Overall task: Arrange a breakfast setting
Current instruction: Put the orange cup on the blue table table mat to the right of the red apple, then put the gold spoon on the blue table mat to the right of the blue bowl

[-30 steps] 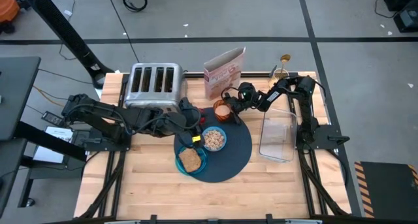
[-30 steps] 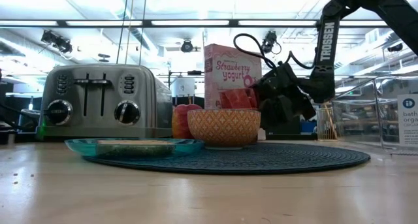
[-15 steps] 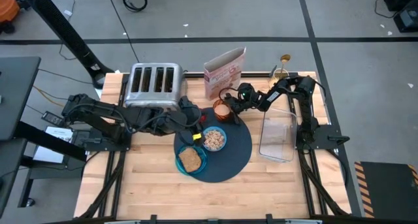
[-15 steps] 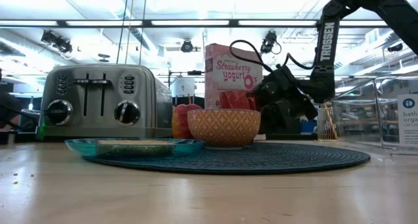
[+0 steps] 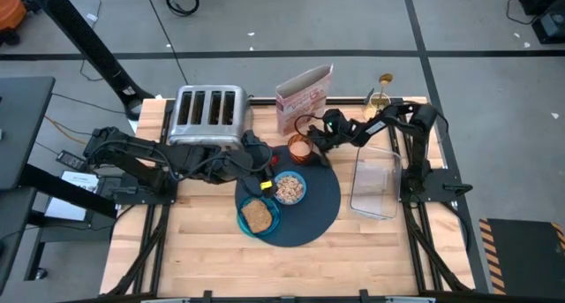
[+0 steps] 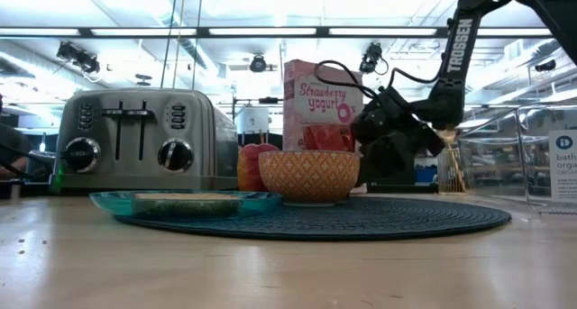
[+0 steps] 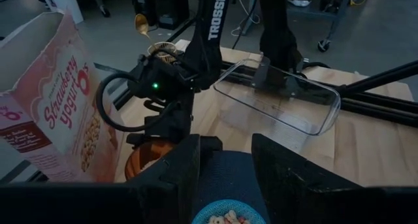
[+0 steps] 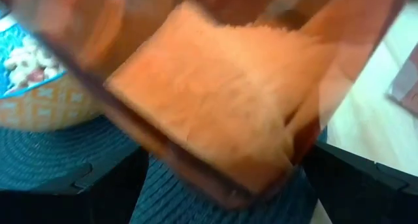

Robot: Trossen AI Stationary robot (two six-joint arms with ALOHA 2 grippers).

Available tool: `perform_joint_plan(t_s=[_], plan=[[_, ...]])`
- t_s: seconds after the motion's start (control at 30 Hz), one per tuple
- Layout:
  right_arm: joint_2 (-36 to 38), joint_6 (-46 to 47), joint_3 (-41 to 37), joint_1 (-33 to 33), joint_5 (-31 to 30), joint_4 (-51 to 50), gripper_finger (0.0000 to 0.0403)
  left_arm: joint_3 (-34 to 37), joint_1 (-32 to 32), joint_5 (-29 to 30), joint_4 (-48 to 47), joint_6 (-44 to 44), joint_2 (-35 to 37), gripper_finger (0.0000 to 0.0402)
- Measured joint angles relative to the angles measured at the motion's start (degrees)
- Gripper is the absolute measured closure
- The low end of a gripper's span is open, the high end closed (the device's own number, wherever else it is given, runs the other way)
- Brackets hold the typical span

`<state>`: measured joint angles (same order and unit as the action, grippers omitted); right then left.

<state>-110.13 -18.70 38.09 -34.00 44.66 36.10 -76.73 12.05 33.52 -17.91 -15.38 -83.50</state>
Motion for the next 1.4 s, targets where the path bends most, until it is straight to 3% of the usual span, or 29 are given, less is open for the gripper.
perform_joint_plan(t_s=[0.63,0.87,1.1,1.4], plan=[[19.72,-5.55,0.02,-2.20,-9.64,-32.08,0.0014,0.00,0.00,-1.45,0.09,0.17,0.00,0.0255],[30.43,0.63,0.05,-1.35,-15.57,-41.85,0.0020,-0.07,0.00,-4.97,0.35,0.60,0.78,0.0255],[38.63,11.10,2.48,6.47,-24.30,-54.70,0.0028,-0.09,0.09,-6.65,0.52,3.35,2.70,0.0255],[38.99,23.65,8.74,20.34,-35.27,-73.16,0.0040,-0.09,0.42,-10.65,0.31,5.57,2.71,0.0255]])
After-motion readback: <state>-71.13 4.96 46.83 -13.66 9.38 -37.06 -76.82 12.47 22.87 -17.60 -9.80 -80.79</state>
